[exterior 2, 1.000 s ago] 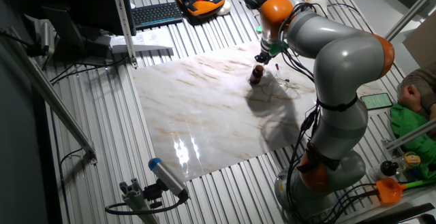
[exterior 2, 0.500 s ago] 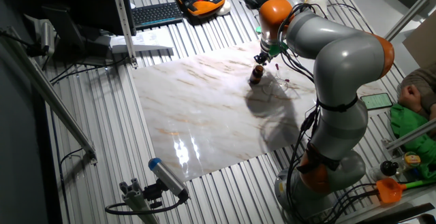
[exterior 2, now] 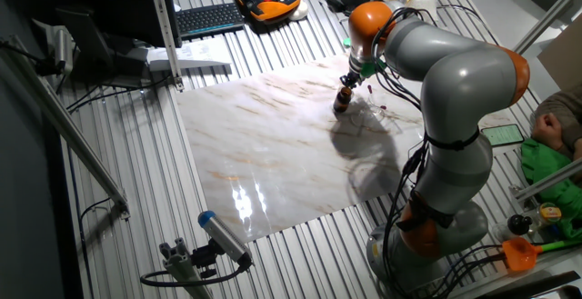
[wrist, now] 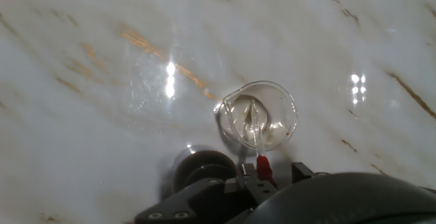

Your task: Transfer liquid using a dropper

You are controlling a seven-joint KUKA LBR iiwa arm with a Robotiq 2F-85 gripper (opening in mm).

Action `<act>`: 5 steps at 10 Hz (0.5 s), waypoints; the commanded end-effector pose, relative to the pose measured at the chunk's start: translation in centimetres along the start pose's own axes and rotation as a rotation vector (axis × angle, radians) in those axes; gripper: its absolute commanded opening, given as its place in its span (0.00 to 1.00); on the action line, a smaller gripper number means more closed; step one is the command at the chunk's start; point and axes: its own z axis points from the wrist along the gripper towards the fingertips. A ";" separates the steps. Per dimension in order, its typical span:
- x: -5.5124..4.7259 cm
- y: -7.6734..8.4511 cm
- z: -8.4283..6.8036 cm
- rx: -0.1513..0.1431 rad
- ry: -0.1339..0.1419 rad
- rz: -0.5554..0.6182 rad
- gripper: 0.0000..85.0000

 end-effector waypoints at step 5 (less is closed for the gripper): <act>0.2 -0.3 0.2 0.011 0.000 -0.019 0.40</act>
